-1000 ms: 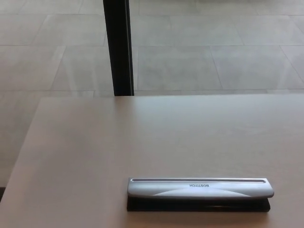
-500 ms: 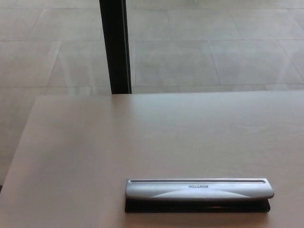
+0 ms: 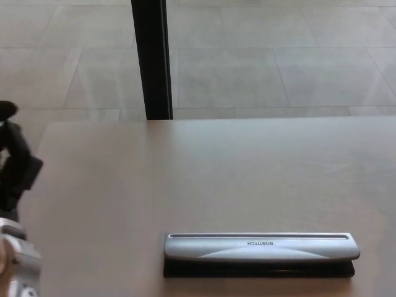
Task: A hole pucnch is kept on the middle on the desk infront of the robot and the robot uses both its hands as fists to press on it and use it
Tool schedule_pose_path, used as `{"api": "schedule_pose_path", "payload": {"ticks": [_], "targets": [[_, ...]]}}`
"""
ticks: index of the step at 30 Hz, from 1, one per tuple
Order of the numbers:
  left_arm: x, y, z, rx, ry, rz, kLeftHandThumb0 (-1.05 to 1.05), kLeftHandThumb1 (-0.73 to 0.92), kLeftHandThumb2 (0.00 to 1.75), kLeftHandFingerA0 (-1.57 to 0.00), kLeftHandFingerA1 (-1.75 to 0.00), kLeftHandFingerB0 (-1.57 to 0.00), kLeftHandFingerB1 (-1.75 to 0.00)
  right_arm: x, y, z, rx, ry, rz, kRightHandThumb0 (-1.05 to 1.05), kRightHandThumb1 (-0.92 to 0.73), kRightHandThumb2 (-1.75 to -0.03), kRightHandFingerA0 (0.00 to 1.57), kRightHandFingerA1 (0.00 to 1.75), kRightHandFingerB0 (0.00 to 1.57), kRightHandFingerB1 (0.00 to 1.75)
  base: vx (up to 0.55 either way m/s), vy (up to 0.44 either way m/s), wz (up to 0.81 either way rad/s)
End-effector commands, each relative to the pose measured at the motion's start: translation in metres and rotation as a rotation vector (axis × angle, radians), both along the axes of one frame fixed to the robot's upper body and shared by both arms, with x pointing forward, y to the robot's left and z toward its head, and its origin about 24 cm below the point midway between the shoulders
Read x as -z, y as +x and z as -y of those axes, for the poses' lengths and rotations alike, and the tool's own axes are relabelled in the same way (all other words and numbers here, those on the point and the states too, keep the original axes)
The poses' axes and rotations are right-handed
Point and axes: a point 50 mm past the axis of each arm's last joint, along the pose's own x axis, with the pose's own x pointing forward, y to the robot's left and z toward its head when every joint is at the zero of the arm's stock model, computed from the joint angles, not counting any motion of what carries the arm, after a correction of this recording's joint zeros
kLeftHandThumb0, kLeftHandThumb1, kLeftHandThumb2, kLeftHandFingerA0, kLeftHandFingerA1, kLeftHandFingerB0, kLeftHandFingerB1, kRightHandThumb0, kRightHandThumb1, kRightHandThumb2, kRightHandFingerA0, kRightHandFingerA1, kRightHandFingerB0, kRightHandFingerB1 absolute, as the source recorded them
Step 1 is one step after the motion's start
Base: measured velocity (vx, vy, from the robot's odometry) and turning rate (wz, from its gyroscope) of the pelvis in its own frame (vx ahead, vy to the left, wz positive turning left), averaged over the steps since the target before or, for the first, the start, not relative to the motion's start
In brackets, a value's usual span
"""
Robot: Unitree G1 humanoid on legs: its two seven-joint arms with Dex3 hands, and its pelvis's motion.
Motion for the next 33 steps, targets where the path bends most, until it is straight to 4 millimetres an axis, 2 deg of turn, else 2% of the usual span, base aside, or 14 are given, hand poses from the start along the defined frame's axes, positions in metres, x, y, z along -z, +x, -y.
{"api": "schedule_pose_path", "payload": {"ticks": [1,3,4,10,12,14,17,19,20,23,26,27,33], "targets": [[-0.018,-0.024,0.121,0.340,-0.064,0.028,-0.20,0.74,1.06,-0.94,-1.75,-0.52,-1.61,0.016,-0.015,-0.117,-0.524,0.077,-0.145,-0.33,-0.67,-1.07,1.02,1.75,0.75,1.35,0.00,0.000,0.00],[-0.013,-0.025,0.127,0.343,-0.072,-0.001,-0.22,0.71,1.10,-0.97,-1.75,-0.54,-1.66,0.023,-0.015,-0.121,-0.536,0.092,-0.166,-0.34,-0.68,-1.05,1.06,1.75,0.77,1.34,0.00,0.000,0.00],[-0.008,-0.026,0.131,0.350,-0.075,-0.018,-0.25,0.74,1.09,-0.99,-1.75,-0.50,-1.73,0.028,-0.015,-0.124,-0.535,0.090,-0.193,-0.37,-0.70,-0.98,1.04,1.75,0.67,1.50,0.00,0.000,0.00],[0.008,-0.028,0.142,0.369,-0.109,-0.112,-0.26,0.73,1.15,-1.01,-1.75,-0.57,-1.75,0.044,-0.018,-0.134,-0.561,0.073,-0.271,-0.38,-0.68,-0.99,1.05,1.75,0.69,1.50,0.00,0.000,0.00],[0.020,-0.031,0.147,0.380,-0.160,-0.167,-0.30,0.75,1.09,-0.98,-1.75,-0.59,-1.75,0.052,-0.019,-0.140,-0.573,0.068,-0.328,-0.39,-0.64,-1.05,1.07,1.75,0.80,1.38,0.00,0.000,0.00],[0.027,-0.031,0.151,0.403,-0.212,-0.192,-0.30,0.77,1.07,-0.96,-1.75,-0.57,-1.75,0.057,-0.018,-0.143,-0.578,0.074,-0.347,-0.40,-0.64,-1.04,1.06,1.75,0.79,1.39,0.00,0.000,0.00],[0.036,-0.033,0.153,0.432,-0.237,-0.236,-0.34,0.89,0.88,-0.93,-1.75,-0.53,-1.75,0.060,-0.019,-0.145,-0.591,0.071,-0.362,-0.40,-0.66,-1.04,1.07,1.75,0.80,1.39,0.00,0.000,0.00],[0.038,-0.033,0.153,0.433,-0.249,-0.242,-0.34,0.91,0.85,-0.92,-1.75,-0.52,-1.75,0.062,-0.018,-0.146,-0.600,0.061,-0.362,-0.40,-0.65,-1.04,1.08,1.75,0.81,1.38,0.00,0.000,0.00],[0.039,-0.034,0.152,0.430,-0.252,-0.246,-0.35,0.92,0.79,-0.87,-1.75,-0.52,-1.68,0.062,-0.017,-0.146,-0.602,0.052,-0.366,-0.42,-0.66,-0.97,1.07,1.75,0.76,1.43,0.00,0.000,0.00],[0.043,-0.034,0.151,0.409,-0.236,-0.267,-0.39,0.92,0.73,-0.87,-1.75,-0.49,-1.65,0.062,-0.016,-0.147,-0.599,0.034,-0.380,-0.44,-0.67,-0.93,1.05,1.75,0.74,1.46,0.00,0.000,0.00],[0.045,-0.035,0.151,0.405,-0.246,-0.279,-0.36,0.92,0.76,-0.84,-1.75,-0.46,-1.64,0.063,-0.014,-0.147,-0.592,0.032,-0.384,-0.44,-0.70,-0.90,1.06,1.75,0.75,1.44,0.00,0.000,0.00],[0.046,-0.035,0.151,0.401,-0.256,-0.296,-0.36,0.92,0.82,-0.90,-1.75,-0.39,-1.75,0.062,-0.012,-0.147,-0.585,0.024,-0.387,-0.45,-0.70,-0.90,1.06,1.75,0.75,1.44,0.00,0.000,0.00],[0.057,-0.033,0.156,0.380,-0.292,-0.346,-0.36,0.87,0.82,-0.91,-1.75,-0.46,-1.72,0.063,-0.008,-0.148,-0.584,0.010,-0.387,-0.45,-0.69,-0.91,1.07,1.75,0.76,1.43,0.00,0.000,0.00]]}}
